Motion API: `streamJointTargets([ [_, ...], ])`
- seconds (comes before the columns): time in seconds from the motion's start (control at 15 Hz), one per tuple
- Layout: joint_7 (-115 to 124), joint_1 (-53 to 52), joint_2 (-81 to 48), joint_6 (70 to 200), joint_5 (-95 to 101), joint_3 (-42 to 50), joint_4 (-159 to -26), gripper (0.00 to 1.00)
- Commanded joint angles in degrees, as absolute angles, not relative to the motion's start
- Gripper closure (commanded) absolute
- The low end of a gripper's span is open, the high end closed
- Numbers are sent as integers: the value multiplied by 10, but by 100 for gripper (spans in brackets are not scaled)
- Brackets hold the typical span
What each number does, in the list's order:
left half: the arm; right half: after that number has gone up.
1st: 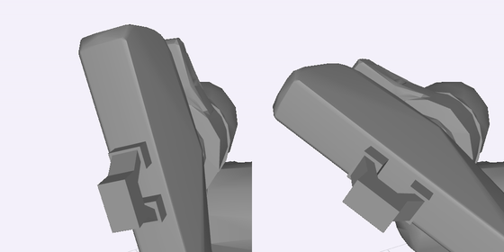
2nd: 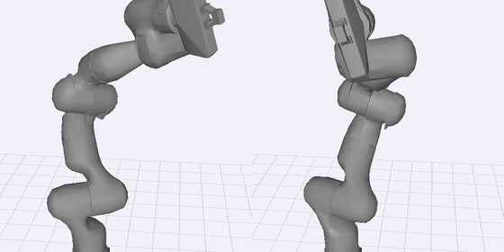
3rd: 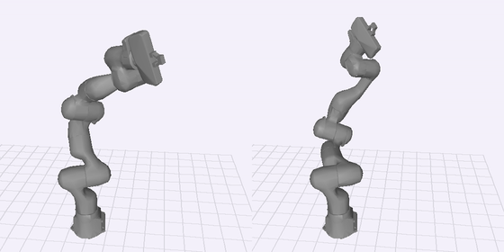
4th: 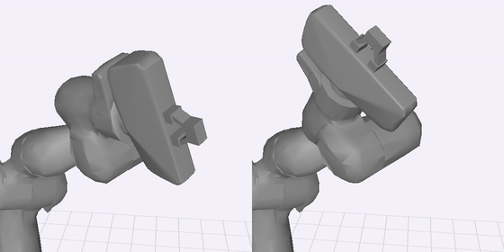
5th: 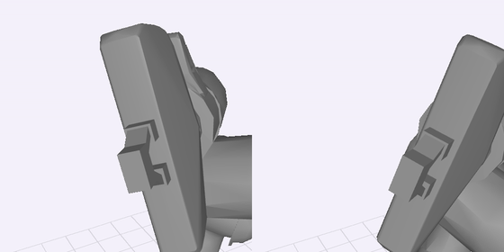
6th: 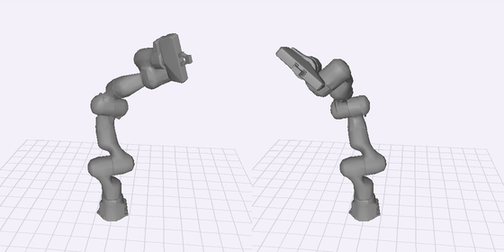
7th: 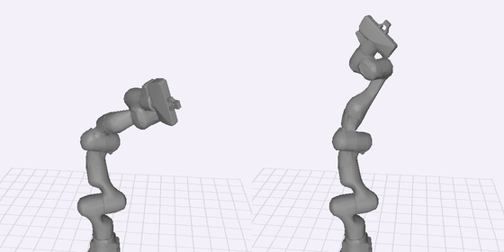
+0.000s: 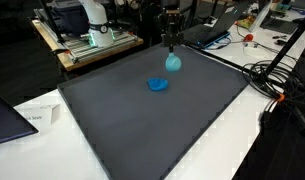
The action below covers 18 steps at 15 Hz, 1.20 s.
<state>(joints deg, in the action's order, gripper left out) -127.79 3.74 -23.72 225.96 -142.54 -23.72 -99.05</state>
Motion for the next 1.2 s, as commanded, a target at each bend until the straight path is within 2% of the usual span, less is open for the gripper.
streamJointTargets([
  [0.0, -1183, -25, -233, 2236, -1372, -192, -1024, 78],
  [0.53, -957, -130, -286, 2259, -1212, -158, -1059, 78],
  [1.13, -795, -187, -364, 2312, -1080, -150, -1076, 78],
])
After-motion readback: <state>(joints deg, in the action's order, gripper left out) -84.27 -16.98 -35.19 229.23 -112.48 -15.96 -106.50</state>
